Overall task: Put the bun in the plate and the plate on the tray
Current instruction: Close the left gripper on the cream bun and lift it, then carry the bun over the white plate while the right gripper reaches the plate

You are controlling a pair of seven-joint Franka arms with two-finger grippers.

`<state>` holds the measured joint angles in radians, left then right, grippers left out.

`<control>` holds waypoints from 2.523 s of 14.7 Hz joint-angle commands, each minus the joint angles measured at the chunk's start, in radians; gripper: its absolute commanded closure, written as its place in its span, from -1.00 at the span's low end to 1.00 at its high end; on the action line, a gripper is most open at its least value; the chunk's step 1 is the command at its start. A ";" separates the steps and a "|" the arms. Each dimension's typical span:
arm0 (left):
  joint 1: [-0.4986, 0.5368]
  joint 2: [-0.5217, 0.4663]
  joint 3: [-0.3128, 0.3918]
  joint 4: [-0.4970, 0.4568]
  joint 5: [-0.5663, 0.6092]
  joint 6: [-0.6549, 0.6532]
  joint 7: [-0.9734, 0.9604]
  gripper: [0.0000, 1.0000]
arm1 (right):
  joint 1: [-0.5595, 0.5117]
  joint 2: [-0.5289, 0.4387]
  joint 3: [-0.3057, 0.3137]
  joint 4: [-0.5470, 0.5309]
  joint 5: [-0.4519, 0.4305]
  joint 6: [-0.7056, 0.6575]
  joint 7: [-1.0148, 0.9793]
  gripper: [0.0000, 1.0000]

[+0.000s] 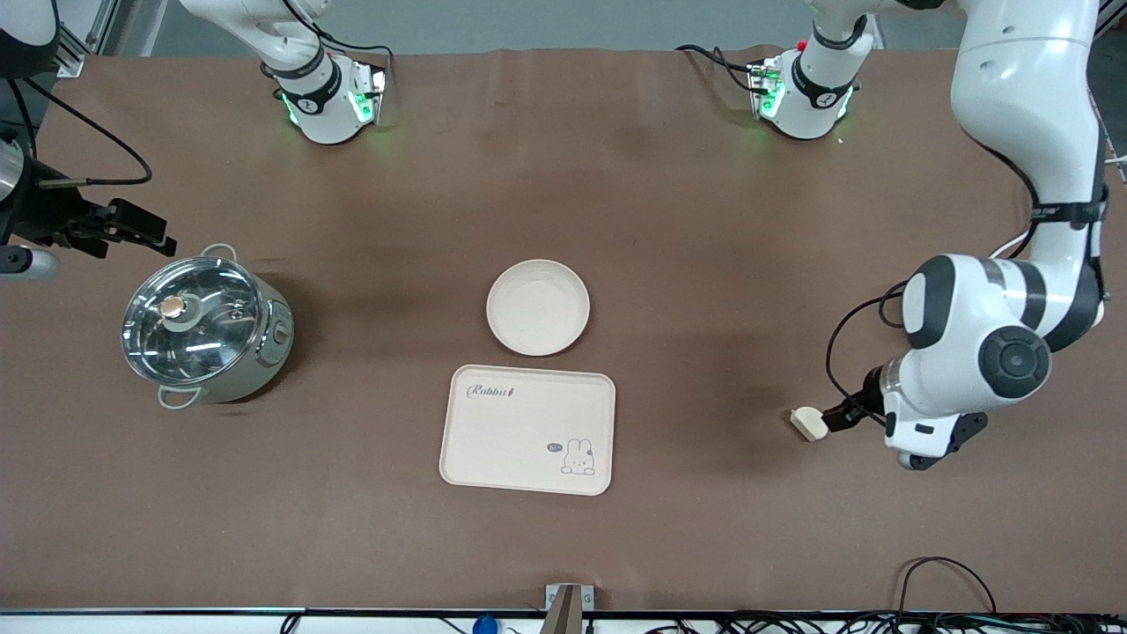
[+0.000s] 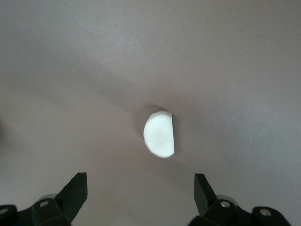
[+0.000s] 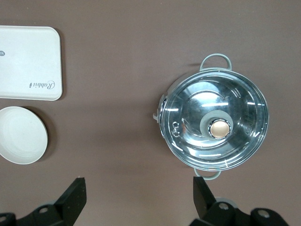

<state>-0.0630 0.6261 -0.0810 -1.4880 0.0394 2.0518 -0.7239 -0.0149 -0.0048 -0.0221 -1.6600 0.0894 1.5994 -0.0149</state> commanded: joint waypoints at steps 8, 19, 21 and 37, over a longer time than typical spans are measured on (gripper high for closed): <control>-0.001 0.147 -0.003 -0.046 0.014 0.231 -0.106 -0.80 | 0.056 0.035 0.002 -0.037 0.055 0.108 0.021 -1.00; -0.056 0.153 -0.006 -0.034 0.017 0.223 -0.103 0.47 | 0.294 0.134 0.005 -0.429 0.364 0.701 0.219 -1.00; -0.105 0.115 -0.034 -0.034 0.005 0.196 -0.123 0.46 | 0.372 0.155 0.005 -0.527 0.375 0.888 0.219 -1.00; -0.581 0.190 -0.177 0.020 0.005 0.363 -0.637 -0.60 | 0.745 0.447 0.004 -0.661 0.434 1.501 0.363 -0.62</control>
<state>-0.6498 0.8080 -0.2609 -1.4863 0.0394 2.4097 -1.3480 0.7126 0.4439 -0.0078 -2.3168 0.4939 3.0898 0.3476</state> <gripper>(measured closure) 0.639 0.119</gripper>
